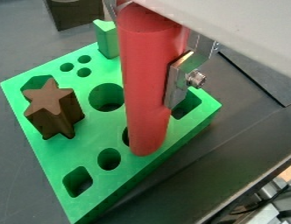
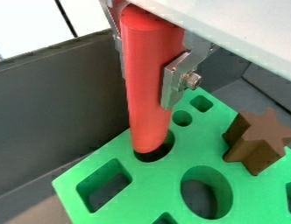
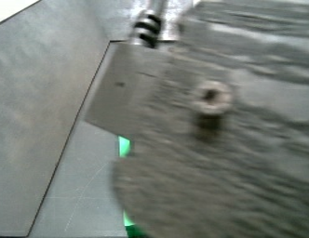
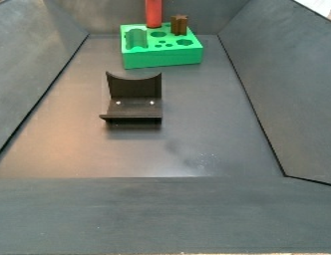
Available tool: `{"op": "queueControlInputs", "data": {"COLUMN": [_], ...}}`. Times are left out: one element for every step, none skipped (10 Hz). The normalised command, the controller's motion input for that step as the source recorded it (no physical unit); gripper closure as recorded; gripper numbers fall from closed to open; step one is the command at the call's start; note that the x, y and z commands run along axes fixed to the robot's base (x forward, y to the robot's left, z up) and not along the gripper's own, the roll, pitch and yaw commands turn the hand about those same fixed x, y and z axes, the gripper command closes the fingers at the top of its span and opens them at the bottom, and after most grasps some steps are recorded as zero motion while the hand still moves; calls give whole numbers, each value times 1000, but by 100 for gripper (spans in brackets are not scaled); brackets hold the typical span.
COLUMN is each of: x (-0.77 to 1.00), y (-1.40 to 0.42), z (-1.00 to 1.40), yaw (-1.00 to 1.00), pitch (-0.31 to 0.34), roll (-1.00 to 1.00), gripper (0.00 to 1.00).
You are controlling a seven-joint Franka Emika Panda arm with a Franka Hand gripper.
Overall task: Pick up the oval object. Move up. Move to above the board. Insert the oval object.
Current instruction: Insert the oval object.
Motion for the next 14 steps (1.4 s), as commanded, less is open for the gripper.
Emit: {"op": "queueControlInputs", "data": {"x": [20, 0, -26, 0, 0, 0, 0, 0, 0, 129, 31, 151, 343, 346], "y": [163, 377, 326, 51, -183, -197, -137, -194, -143, -111, -77, -140, -346, -389], "z": [-454, -360, -274, -254, -860, -897, -811, -829, -594, -351, -323, -480, -1000, -1000], "yaw": [371, 323, 194, 0, -9, -91, -120, -306, -289, -214, -257, -254, -257, -251], "pitch": [69, 103, 73, 4, 0, 0, 3, 0, 0, 0, 4, 0, 0, -30], "roll": [257, 240, 199, 50, 166, 141, 147, 114, 80, 0, 24, 34, 153, 103], "gripper": [100, 100, 100, 100, 100, 100, 100, 100, 100, 100, 100, 100, 100, 100]}}
